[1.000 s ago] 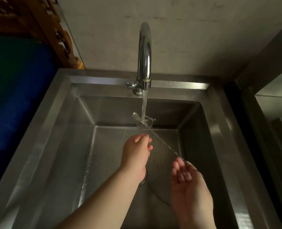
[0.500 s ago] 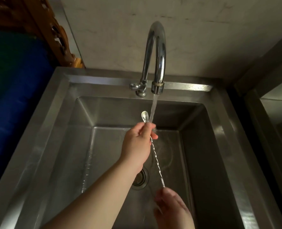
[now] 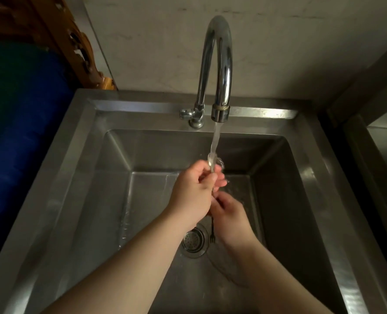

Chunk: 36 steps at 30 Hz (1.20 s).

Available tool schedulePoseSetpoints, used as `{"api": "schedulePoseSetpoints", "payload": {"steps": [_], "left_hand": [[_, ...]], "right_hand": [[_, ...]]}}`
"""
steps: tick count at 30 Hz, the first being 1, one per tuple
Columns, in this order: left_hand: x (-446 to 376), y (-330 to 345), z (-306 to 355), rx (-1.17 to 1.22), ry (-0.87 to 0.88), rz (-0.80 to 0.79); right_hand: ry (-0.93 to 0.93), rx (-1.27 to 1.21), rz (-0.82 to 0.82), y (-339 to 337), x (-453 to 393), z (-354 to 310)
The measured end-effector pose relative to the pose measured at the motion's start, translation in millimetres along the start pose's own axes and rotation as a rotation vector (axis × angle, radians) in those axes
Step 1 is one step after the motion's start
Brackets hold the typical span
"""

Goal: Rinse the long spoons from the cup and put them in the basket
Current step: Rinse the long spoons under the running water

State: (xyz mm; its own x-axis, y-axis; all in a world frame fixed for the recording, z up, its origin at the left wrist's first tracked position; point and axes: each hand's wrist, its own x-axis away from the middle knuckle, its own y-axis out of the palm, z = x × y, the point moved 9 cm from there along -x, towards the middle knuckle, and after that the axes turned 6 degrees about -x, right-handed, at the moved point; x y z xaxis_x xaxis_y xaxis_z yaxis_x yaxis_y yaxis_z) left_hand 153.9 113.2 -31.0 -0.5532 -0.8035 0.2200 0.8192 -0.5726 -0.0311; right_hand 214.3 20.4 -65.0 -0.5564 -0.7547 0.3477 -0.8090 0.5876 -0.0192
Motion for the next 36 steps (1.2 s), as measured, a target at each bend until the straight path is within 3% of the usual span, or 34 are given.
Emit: {"api": "schedulePoseSetpoints", "payload": {"steps": [8, 13, 17, 21, 26, 36], "left_hand": [[-13.0, -37.5, 35.0, 0.032, 0.077, 0.192], [-17.6, -48.1, 37.6, 0.130, -0.003, 0.294], [-25.2, -47.2, 33.0, 0.201, -0.070, 0.328], [-31.1, -20.5, 35.8, 0.215, -0.061, 0.209], [-24.2, 2.2, 35.2, 0.178, -0.057, 0.052], [-14.1, 15.5, 20.7, 0.195, -0.115, 0.073]], "right_hand": [[-0.057, -0.174, -0.102, 36.9, -22.7, -48.2], [-0.086, -0.249, -0.219, 50.2, -20.8, -50.6], [-0.105, -0.133, -0.201, 38.0, -21.4, -42.0], [-0.037, 0.021, -0.080, 17.6, -28.8, -28.7], [-0.011, -0.154, -0.100, 5.4, -15.7, -21.3], [0.087, -0.149, -0.106, 7.1, 17.6, 10.9]]}}
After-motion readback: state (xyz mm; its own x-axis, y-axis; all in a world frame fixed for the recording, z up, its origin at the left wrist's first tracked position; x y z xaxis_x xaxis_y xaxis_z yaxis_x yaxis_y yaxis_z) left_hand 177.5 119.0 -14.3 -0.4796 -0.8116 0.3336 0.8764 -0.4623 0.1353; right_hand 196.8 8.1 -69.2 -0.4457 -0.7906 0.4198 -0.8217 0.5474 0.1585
